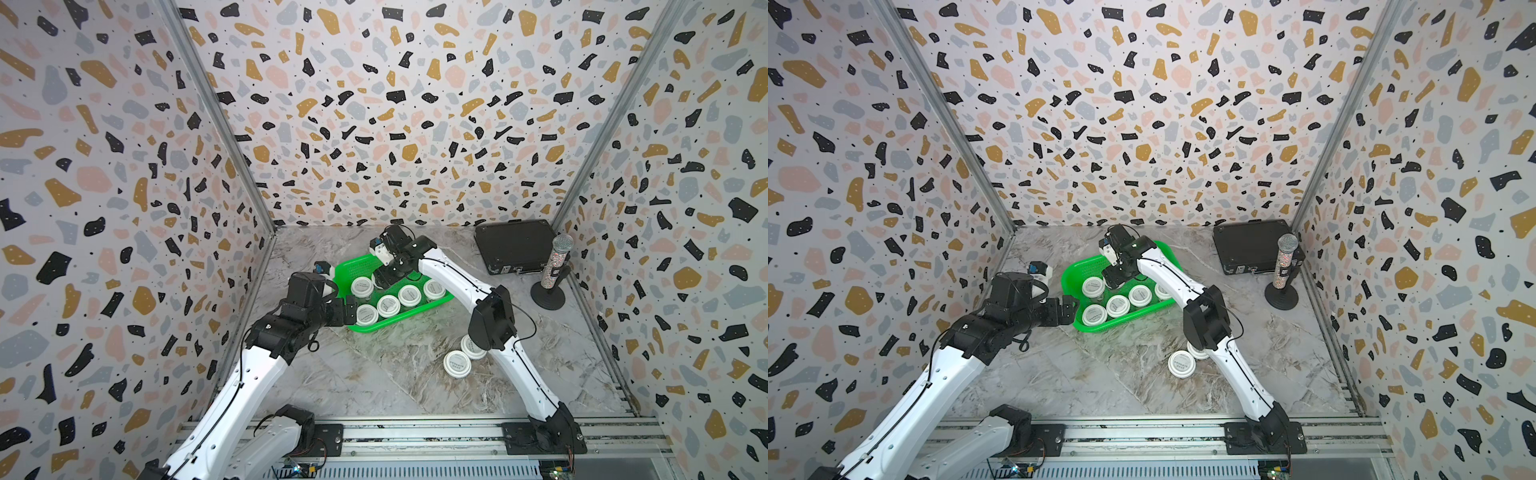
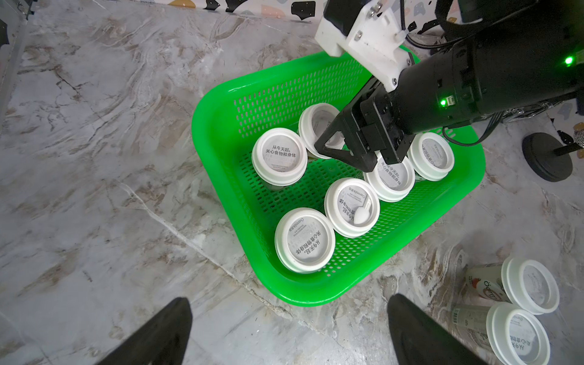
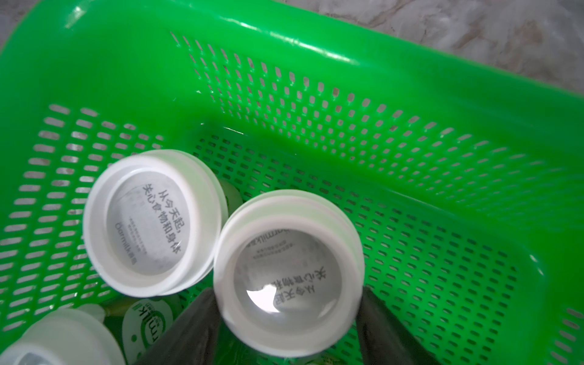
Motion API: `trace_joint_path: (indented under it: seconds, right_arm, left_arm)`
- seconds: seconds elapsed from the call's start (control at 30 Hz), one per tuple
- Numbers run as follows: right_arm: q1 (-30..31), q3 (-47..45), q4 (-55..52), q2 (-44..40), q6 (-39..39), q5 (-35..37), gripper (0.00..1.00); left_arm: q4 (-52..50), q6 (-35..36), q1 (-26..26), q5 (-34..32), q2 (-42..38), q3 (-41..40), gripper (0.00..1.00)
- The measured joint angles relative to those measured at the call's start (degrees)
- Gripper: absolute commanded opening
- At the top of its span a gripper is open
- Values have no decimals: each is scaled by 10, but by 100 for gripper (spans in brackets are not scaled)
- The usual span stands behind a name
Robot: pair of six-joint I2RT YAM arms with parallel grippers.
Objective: Put the yogurt in the basket
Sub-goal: Place the yogurt in the basket.
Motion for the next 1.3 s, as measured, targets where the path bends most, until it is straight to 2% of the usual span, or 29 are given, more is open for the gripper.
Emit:
trace_joint_path:
  seconds: [0.5, 1.3]
  right_arm:
    - [7, 0, -3, 4, -3, -6, 81]
    - [12, 1, 5, 8, -2, 67, 80]
  left_arm:
    - [4, -2, 4, 5, 0, -4, 100]
    - [4, -2, 7, 7, 0, -5, 99]
